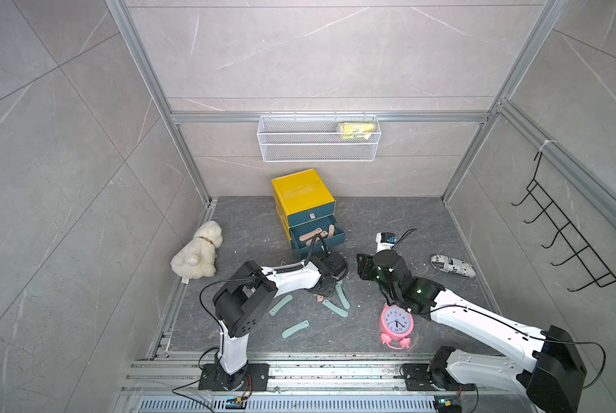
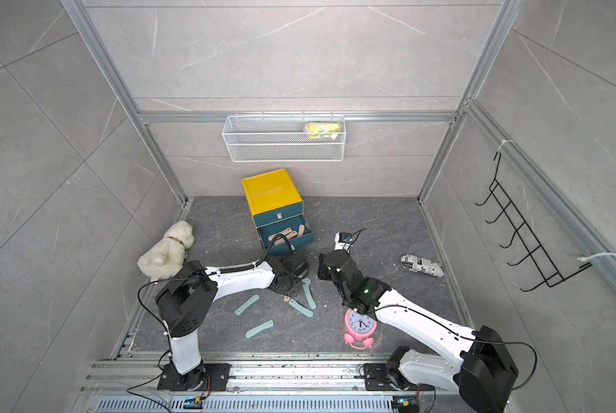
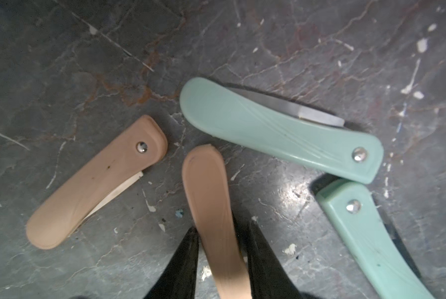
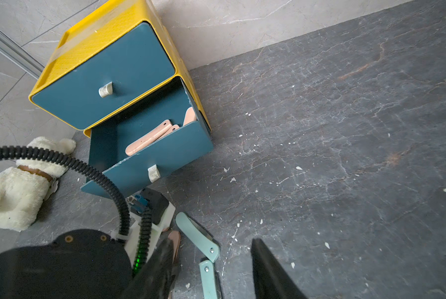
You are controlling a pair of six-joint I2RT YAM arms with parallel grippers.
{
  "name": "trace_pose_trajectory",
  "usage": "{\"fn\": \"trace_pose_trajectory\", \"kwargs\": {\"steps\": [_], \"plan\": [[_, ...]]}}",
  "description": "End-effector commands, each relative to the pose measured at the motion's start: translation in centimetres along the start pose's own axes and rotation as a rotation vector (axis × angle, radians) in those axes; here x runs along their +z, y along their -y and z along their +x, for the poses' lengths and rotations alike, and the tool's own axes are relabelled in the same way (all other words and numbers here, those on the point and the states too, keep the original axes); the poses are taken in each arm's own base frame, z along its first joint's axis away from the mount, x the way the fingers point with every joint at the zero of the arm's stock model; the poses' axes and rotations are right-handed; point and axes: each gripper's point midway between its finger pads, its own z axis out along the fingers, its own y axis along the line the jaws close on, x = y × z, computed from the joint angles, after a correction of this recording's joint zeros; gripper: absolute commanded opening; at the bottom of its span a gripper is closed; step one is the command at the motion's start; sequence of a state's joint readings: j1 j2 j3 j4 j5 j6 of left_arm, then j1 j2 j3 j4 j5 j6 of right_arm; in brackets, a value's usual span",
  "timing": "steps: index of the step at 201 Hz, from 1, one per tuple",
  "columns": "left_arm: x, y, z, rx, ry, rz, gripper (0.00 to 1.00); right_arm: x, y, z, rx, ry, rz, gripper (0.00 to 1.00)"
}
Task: Place the fruit knives into the drawer by color
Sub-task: Pick up the fruit knife from the center of the board.
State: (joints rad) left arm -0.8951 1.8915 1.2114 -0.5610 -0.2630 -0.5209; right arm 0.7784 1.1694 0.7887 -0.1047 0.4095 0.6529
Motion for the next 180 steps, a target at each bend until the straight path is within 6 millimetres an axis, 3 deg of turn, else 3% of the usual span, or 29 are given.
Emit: {"fn": "trace_pose_trajectory", "kwargs": {"steps": [1, 55, 79, 112, 147, 180], "plan": [[0.0, -1.6, 1.2, 0.032, -0.022, -0.075, 0.26, 0.1, 0.3, 0.2, -0.001, 0.003, 0.015, 0.51], [-2.2, -1.8, 0.7, -0.021, 0.054, -0.027, 0.16, 0.0, 0.0, -0.1, 0.004, 0.008, 0.009, 0.51], [-5.5, -2.2, -0.5, -0.048, 0.119, 0.002, 0.15, 0.0, 0.1, 0.0, 0.010, 0.006, 0.011, 0.51], [-11.4, -3.2, -2.6, -0.085, 0.252, 0.041, 0.15, 0.1, 0.0, -0.1, 0.017, 0.010, 0.009, 0.51], [-17.8, -4.3, -7.3, -0.075, 0.411, 0.052, 0.16, 0.4, -0.3, -0.1, 0.026, 0.005, 0.001, 0.51], [-19.5, -6.7, -13.7, -0.117, 0.539, 0.037, 0.16, 0.9, -0.6, 0.2, 0.029, -0.010, 0.001, 0.51]]}}
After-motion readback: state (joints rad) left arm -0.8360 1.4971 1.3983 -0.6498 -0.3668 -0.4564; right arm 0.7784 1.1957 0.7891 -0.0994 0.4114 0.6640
